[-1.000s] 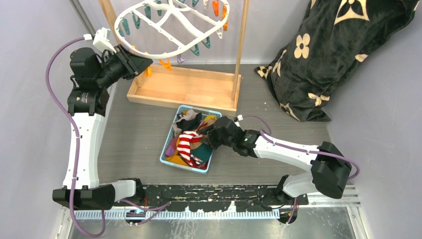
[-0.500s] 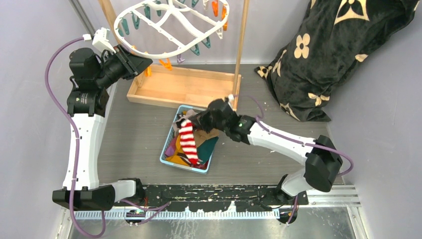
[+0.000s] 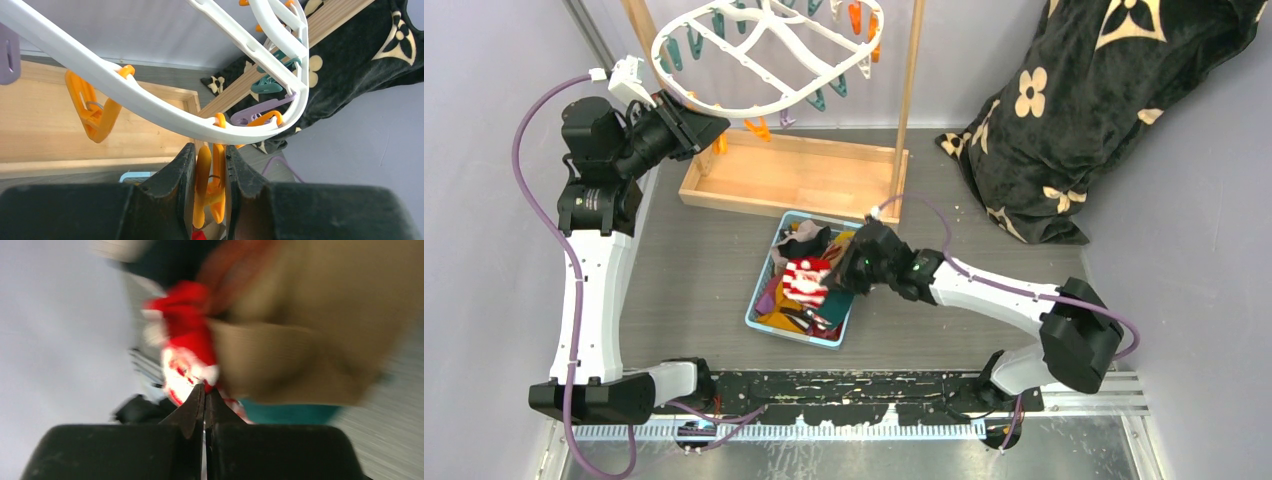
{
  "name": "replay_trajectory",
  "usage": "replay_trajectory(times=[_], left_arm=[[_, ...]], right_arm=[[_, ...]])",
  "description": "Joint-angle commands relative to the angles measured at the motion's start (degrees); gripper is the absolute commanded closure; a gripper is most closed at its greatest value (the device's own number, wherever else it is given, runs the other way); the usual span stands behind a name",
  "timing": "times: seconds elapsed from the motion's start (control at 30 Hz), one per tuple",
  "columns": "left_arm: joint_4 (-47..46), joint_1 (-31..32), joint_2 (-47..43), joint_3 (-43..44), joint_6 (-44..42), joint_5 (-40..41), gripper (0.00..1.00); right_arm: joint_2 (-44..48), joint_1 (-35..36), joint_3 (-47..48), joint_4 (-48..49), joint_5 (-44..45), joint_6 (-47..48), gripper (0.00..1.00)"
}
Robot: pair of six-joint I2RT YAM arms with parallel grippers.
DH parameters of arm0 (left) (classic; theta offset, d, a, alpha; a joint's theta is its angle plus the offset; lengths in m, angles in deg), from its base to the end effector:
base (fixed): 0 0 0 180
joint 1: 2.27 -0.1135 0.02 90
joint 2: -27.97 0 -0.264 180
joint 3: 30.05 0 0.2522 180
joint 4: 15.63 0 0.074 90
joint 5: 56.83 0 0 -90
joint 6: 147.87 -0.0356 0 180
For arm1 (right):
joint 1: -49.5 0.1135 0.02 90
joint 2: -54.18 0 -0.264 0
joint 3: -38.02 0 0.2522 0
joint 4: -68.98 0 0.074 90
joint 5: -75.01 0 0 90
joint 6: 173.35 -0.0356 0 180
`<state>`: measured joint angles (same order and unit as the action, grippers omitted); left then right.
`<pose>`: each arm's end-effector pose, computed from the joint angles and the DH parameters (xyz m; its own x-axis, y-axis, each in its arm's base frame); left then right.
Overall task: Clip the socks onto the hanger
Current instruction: Adjust the sock in the bin.
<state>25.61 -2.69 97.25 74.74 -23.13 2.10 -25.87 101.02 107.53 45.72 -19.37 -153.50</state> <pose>0.2360 -0.0166 0.4965 -0.3711 -0.4908 -0.7883 0.3599 0.7065 -0.6093 0.1928 0.2470 0.2665 -0.8888 0.3890 -0.2422 0.0471 0.6034 0.7960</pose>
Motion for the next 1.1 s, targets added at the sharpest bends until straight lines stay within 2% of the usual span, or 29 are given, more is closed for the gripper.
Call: replay_trajectory(times=[0.0,0.1,0.17,0.2,0.37,0.53,1.0,1.07], left_arm=[[1.4,-0.1,-2.3,0.2,-1.3,-1.0,1.0],[1.4,-0.1,-2.1,0.2,-1.2,-0.9,1.0],[1.4,-0.1,-2.1,0.3,-1.2,-1.0,1.0],[1.4,-0.1,-2.0,0.2,-1.2,-1.0,1.0],[1.3,-0.1,-2.2,-0.1,-1.3,-1.0,1.0],[1.5,-0.1,-2.1,0.2,-1.3,-1.0,1.0],[1.7,-0.1,-2.1,0.4,-1.2,-1.2,1.0],[1.9,-0.1,-2.1,0.7,-0.9,-1.5,1.0]], right_arm=[[5.2,1.5,-6.6,1.7,-4.3,2.2,0.99],[5.8,1.9,-6.0,-5.9,-4.6,7.2,0.97],[5.5,1.9,-5.8,-8.7,-4.7,9.0,0.76],[5.5,1.9,-5.7,-9.4,-4.6,9.4,0.68],[6.9,1.9,-5.4,-6.5,-4.5,10.0,0.51],[6.6,1.8,-3.7,-4.8,-2.5,12.0,0.5],[2.8,1.5,-3.5,-1.4,-1.4,13.2,0.68],[2.6,1.5,-3.1,-3.1,-0.5,15.3,0.65]])
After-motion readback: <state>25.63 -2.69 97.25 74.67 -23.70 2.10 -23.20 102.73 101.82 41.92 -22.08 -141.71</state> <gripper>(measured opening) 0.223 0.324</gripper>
